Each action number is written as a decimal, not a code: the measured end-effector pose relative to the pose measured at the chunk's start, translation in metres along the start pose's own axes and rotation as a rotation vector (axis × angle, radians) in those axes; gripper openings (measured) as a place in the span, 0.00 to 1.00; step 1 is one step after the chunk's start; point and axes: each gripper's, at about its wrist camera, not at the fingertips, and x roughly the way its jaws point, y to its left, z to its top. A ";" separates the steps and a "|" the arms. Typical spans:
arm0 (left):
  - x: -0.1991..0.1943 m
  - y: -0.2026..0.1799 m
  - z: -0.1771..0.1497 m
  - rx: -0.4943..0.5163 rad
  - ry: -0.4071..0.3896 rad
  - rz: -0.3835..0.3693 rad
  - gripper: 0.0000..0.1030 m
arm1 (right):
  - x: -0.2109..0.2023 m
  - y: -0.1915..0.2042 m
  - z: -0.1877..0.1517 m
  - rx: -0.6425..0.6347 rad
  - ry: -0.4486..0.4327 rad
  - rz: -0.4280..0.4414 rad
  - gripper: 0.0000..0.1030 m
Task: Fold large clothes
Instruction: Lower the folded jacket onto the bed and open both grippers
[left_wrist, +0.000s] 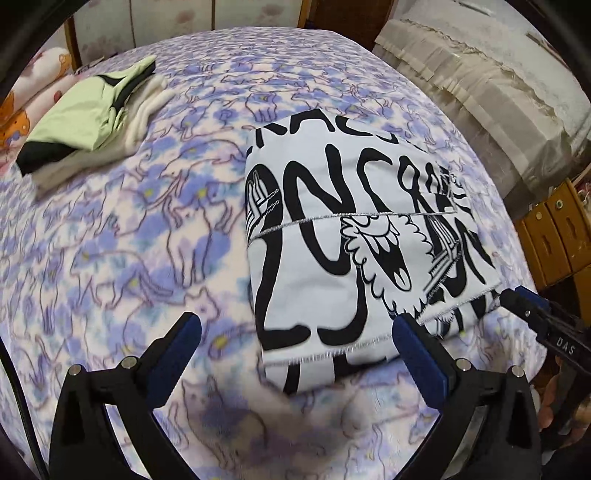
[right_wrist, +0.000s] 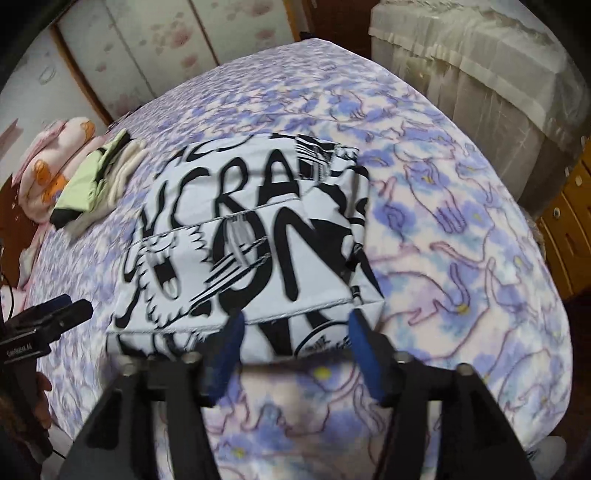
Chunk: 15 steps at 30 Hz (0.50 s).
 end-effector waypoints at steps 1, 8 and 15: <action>-0.003 0.001 -0.001 -0.004 0.001 -0.003 0.99 | -0.005 0.003 0.000 -0.011 -0.004 0.007 0.63; -0.032 0.000 0.005 0.016 -0.058 0.026 0.99 | -0.040 0.018 0.012 -0.071 -0.042 0.057 0.80; -0.052 -0.010 0.020 0.071 -0.112 0.024 0.99 | -0.059 0.025 0.026 -0.134 -0.079 0.055 0.82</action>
